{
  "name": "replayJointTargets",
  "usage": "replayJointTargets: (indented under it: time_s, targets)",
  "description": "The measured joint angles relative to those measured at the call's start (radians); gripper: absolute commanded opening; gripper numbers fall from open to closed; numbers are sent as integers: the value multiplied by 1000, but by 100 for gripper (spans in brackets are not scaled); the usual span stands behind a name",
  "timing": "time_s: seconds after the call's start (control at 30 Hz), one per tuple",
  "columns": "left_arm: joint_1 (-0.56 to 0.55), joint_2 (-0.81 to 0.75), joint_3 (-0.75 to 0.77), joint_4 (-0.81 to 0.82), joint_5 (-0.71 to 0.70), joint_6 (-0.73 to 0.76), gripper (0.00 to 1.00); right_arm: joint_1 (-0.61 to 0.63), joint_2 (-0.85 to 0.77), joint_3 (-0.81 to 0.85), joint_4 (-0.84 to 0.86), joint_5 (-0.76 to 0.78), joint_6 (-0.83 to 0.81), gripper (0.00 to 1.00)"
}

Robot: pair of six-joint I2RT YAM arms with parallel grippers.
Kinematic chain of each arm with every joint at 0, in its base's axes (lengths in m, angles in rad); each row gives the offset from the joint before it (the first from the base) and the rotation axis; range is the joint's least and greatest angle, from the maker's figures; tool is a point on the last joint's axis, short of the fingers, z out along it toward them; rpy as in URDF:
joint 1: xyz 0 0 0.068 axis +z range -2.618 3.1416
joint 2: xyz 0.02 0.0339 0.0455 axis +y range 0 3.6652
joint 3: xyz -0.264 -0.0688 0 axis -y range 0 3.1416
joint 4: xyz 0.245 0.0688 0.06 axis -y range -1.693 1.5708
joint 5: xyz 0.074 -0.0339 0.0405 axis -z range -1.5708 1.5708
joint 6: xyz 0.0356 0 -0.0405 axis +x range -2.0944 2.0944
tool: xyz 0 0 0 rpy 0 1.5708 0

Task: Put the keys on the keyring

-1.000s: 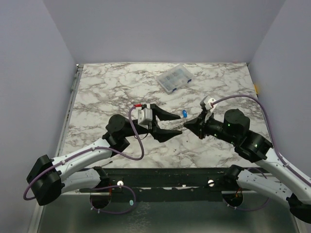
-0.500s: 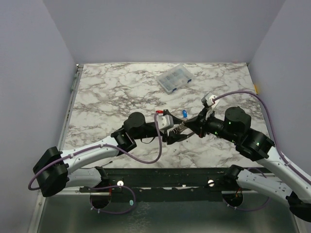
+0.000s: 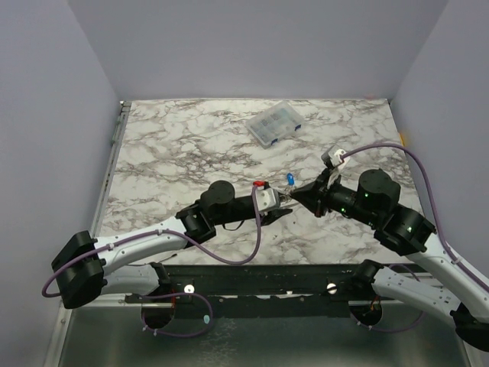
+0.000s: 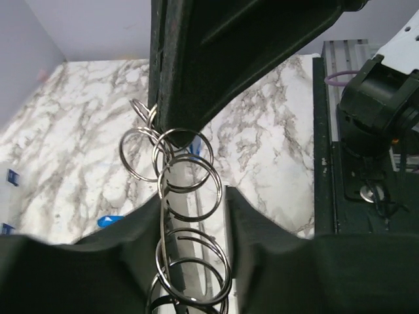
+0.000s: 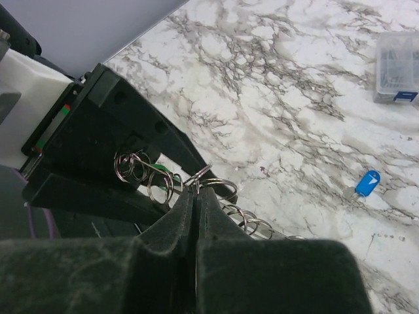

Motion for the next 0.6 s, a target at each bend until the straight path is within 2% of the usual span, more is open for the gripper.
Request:
replayJointTargets:
  time_s: [0.1,0.13,0.23,0.37,0.4,0.5,0.6]
  targets:
    - [0,-11,0,16,2,-3,49,0,0,-3,2,-7,9,1]
    - [0,-16,0,22,3,-3,42,0,0,-5,3,-10,12,1]
    - [0,-29,-2,45,8,-12,2,0,0,-7,6,-16,17,1]
    - [3,-34,-6,59,10,-14,0,0,-9,-10,13,-26,24,1]
    - [4,-35,-8,63,10,-13,0,0,-13,-13,14,-28,27,3]
    - [1,-48,-21,70,11,-13,0,0,-25,-21,16,-27,39,34]
    - [0,-57,-32,73,11,-13,0,2,-46,-23,13,-5,48,46]
